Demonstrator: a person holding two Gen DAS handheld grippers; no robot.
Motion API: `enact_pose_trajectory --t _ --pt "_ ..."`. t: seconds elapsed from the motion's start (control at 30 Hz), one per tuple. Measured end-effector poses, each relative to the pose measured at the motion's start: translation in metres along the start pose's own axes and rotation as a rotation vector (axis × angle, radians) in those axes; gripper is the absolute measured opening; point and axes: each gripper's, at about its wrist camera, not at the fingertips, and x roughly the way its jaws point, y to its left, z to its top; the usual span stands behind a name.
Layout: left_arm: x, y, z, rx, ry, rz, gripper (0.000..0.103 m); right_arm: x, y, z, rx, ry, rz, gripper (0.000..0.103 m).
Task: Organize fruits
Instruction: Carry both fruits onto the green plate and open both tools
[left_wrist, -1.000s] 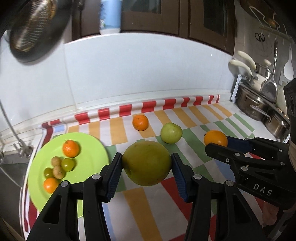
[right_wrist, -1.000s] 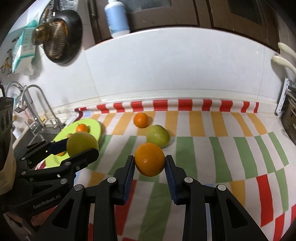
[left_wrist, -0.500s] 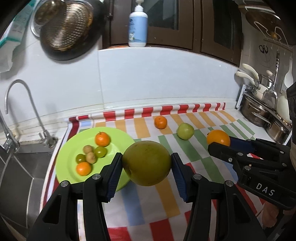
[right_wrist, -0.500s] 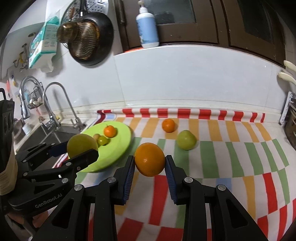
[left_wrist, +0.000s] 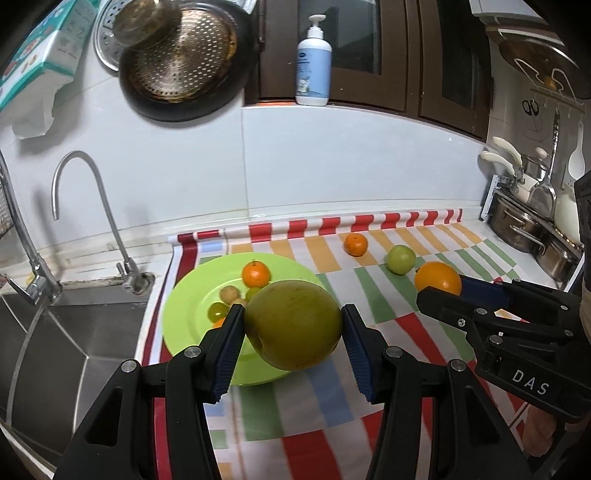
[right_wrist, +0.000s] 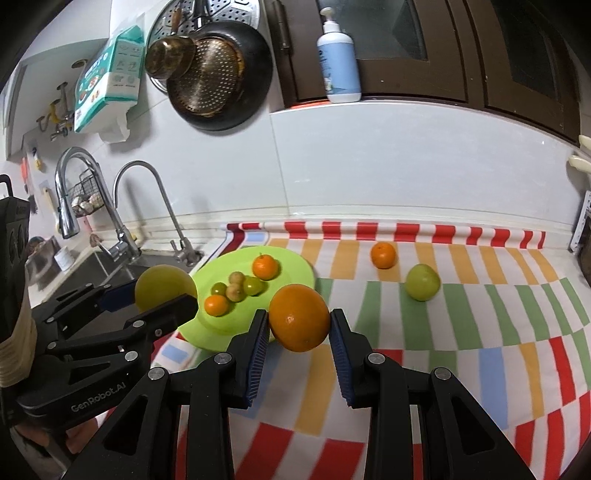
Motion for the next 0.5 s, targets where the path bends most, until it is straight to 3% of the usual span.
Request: enact_pose_trajectory --t 0.5 --pt "0.022 0.060 -0.009 0.027 0.055 -0.001 0.052 0.039 0.050 0.002 0.028 0.024 -0.006 0.034"
